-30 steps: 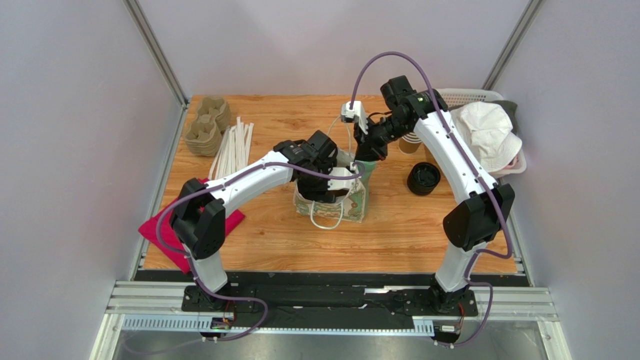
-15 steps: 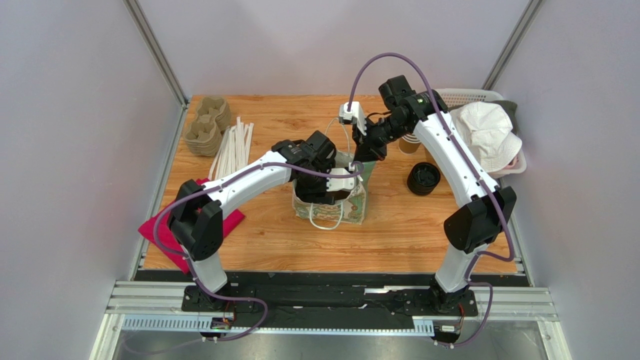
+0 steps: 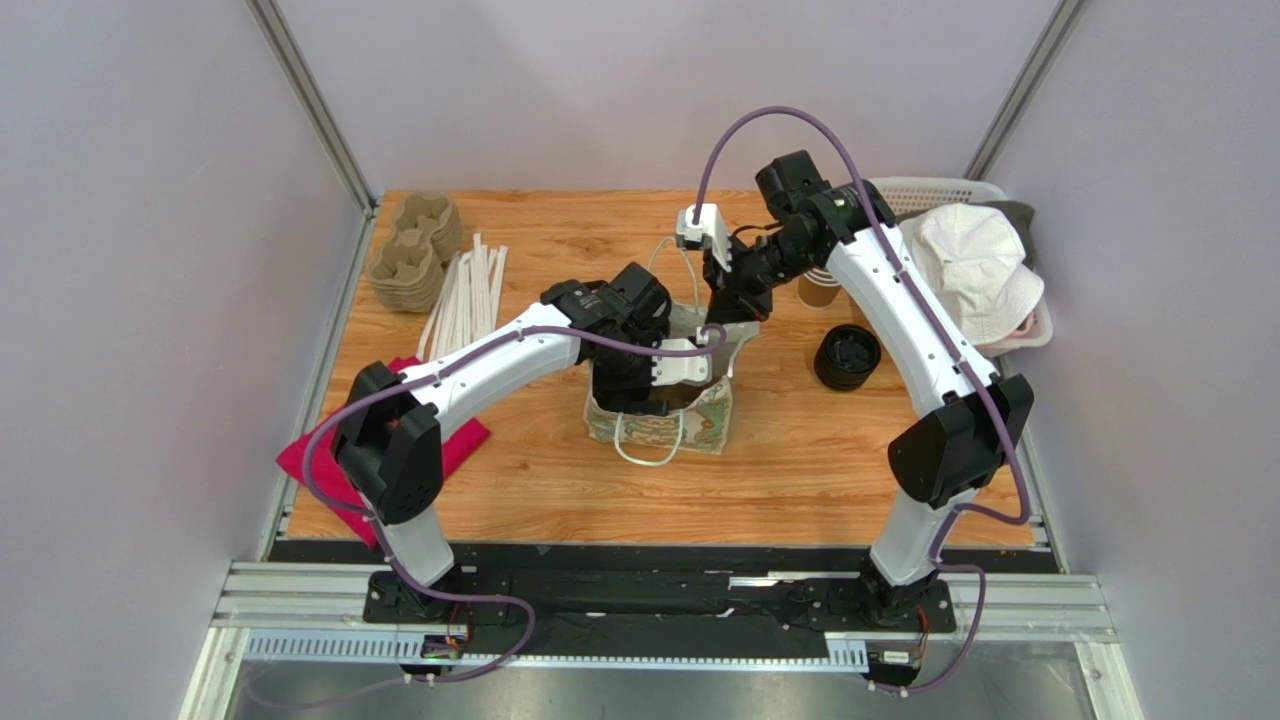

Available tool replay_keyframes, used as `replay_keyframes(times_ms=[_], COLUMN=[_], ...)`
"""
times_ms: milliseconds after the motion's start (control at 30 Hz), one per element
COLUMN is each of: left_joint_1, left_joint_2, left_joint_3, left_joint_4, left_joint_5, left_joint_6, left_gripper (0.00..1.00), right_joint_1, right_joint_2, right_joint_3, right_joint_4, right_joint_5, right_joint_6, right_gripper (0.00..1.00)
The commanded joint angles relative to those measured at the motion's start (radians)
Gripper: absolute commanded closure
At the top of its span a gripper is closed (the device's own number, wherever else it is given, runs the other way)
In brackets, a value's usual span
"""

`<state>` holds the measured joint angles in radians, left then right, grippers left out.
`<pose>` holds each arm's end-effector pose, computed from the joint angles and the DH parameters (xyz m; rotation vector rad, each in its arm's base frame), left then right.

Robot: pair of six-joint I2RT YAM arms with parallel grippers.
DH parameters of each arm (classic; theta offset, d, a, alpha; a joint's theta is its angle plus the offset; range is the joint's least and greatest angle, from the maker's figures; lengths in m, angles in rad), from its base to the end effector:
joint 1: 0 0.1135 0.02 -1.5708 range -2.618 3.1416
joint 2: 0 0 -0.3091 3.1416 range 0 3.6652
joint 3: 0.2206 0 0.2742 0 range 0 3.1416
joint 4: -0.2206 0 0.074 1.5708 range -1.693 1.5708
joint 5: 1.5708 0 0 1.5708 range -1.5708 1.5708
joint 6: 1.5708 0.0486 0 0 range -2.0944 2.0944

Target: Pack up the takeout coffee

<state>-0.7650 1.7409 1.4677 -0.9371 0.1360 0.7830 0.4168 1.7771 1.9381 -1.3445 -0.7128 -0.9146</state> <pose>0.2762 -0.2743 0.2894 1.9639 1.9599 -0.1844 0.3343 0.1827 0.4156 -1.6823 1.8477 0.7788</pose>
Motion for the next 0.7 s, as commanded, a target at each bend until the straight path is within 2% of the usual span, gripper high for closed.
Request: replay_keyframes(times_ms=[0,667], left_joint_1=[0.000,-0.010], left_joint_2=[-0.060,-0.060], left_joint_3=[0.002,0.057], left_joint_4=[-0.016,-0.054], left_joint_5=[0.036,0.034], left_joint_6=[-0.019,-0.008], left_gripper=[0.01,0.01], right_joint_1=[0.008,0.037], right_joint_2=[-0.035,-0.039], right_joint_3=[-0.001,0.015], right_joint_4=[-0.283,-0.243], right_joint_5=[0.012,0.073], right_joint_6=[-0.013,0.037], right_gripper=[1.00,1.00])
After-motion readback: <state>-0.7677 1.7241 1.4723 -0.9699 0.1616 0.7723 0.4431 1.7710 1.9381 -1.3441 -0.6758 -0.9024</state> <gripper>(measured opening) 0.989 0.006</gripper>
